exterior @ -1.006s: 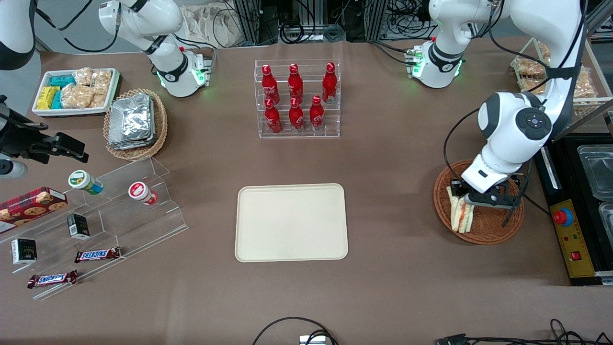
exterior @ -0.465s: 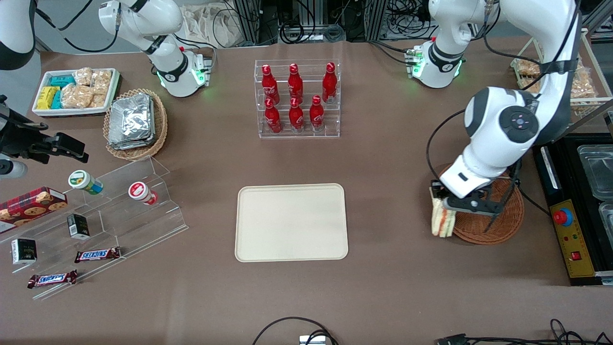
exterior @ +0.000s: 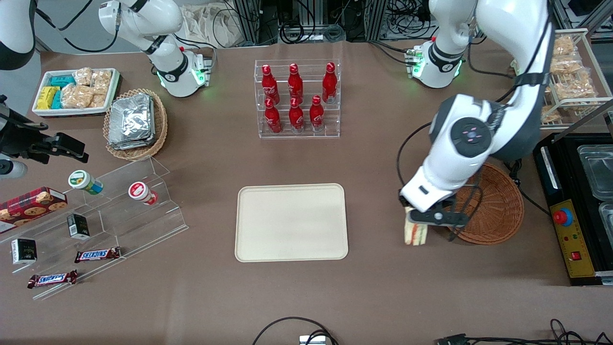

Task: Place sandwich from basket to tray
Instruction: 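Lift the sandwich out of the basket and carry it toward the tray, then lower the held sandwich onto the cream tray with the left gripper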

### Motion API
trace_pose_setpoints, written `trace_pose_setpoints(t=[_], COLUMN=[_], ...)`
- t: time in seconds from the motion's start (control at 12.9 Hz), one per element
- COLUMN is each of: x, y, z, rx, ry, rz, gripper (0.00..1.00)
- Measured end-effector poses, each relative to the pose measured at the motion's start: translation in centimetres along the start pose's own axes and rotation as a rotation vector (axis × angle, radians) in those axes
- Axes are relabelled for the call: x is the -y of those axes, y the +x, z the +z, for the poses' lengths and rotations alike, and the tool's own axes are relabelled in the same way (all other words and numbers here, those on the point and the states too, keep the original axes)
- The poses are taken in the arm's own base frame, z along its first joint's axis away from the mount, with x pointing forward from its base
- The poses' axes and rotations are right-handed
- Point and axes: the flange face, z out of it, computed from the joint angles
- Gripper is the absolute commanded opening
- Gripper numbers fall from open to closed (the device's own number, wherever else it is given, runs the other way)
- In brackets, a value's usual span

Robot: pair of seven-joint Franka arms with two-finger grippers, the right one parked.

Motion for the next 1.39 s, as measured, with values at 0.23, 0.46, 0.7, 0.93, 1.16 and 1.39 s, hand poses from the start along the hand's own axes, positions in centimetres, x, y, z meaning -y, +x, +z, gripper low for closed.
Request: trace_pose_setpoints(t=[0.23,0.46,0.7,0.93,1.16,1.39], x=[-6.0,-10.3,-14.6,-17.7,-19.3,-20.1], y=[1.0,1.2,0.6,-0.1,-0.6,-0.9], z=[1.3,2.2,4.6,8.8,12.2,14.8], rx=[-0.006,-0.017,-0.004,0.017,0.023,0.015], ry=[-0.013,-0.028,-0.032,-0.030,-0.034,-0.046], rz=[-0.028,-0.021,-0.023,0.003,-0.007,-0.021], gripper=[0.11,0.11,0.11,0.12,0.12,0.12])
